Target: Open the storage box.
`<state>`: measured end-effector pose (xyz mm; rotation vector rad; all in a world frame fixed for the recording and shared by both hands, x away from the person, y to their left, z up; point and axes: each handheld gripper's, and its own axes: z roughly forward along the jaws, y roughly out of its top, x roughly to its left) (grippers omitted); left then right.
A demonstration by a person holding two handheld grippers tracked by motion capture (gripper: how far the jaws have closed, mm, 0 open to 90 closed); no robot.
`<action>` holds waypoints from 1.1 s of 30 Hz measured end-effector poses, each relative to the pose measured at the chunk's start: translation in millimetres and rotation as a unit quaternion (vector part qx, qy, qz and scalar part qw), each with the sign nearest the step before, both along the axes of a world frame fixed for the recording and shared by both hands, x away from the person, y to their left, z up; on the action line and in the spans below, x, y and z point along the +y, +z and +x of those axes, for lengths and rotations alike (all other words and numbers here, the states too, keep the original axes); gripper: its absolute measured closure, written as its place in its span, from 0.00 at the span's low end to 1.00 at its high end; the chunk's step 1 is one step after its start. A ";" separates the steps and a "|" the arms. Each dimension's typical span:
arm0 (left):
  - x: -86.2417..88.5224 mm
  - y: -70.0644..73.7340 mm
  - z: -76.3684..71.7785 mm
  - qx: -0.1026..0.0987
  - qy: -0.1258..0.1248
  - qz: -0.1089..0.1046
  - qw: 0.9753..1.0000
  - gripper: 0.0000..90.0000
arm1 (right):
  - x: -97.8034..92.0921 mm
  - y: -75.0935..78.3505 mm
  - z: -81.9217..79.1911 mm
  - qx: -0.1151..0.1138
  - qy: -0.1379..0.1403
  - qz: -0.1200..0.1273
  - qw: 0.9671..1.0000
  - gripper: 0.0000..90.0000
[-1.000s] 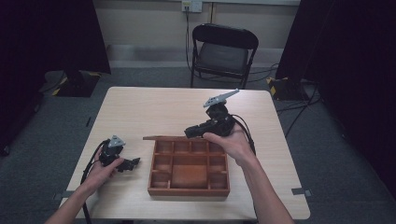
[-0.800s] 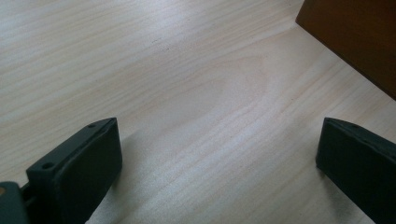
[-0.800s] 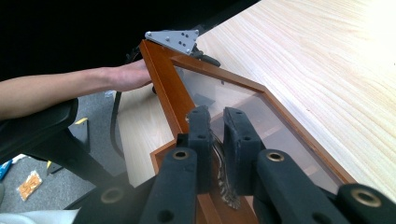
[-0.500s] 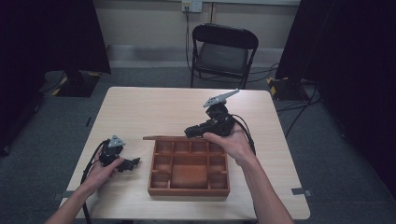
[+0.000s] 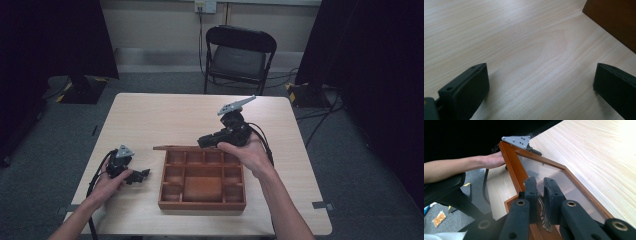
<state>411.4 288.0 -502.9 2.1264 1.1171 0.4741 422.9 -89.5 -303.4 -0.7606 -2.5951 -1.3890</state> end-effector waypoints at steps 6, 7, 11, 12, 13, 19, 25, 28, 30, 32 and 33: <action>-0.1 -0.1 0.0 0.000 0.000 -0.001 1.000 0.00 | 0.0 0.0 -0.2 0.000 0.001 -0.001 1.000 0.91; -0.1 -0.1 0.0 0.000 0.000 -0.001 1.000 0.00 | 0.0 0.0 -0.2 0.000 0.001 -0.001 1.000 0.91; 0.1 0.1 -0.1 0.000 -0.001 0.001 1.000 0.00 | 0.1 0.0 -0.4 0.001 0.002 -0.002 1.000 0.91; -0.1 0.0 -0.1 -0.001 0.000 0.000 1.000 0.00 | 0.1 -0.1 -0.4 0.001 0.001 -0.002 1.000 0.91; -0.1 0.0 -0.1 -0.001 0.000 0.000 1.000 0.00 | 0.1 -0.1 -0.4 0.001 0.001 -0.002 1.000 0.91; -0.1 0.0 -0.1 -0.001 0.000 0.000 1.000 0.00 | 0.1 0.0 -0.2 0.000 0.002 -0.001 1.000 0.91; 0.1 0.1 0.0 0.000 -0.001 0.001 1.000 0.00 | 0.0 0.0 0.0 0.000 0.002 -0.001 1.000 0.91; 0.1 0.1 0.0 0.000 -0.001 0.001 1.000 0.00 | 0.0 0.1 0.1 0.000 0.001 -0.001 1.000 0.91; 0.0 0.0 0.0 0.000 0.000 0.000 1.000 0.00 | -0.1 -0.1 0.4 0.000 0.001 0.000 1.000 0.91; 0.1 0.1 0.0 0.000 -0.001 0.001 1.000 0.00 | -0.2 0.0 0.6 0.000 0.001 0.001 1.000 0.91; 0.1 0.1 0.0 0.000 -0.001 0.001 1.000 0.00 | -0.2 0.0 0.6 0.000 0.001 0.001 1.000 0.91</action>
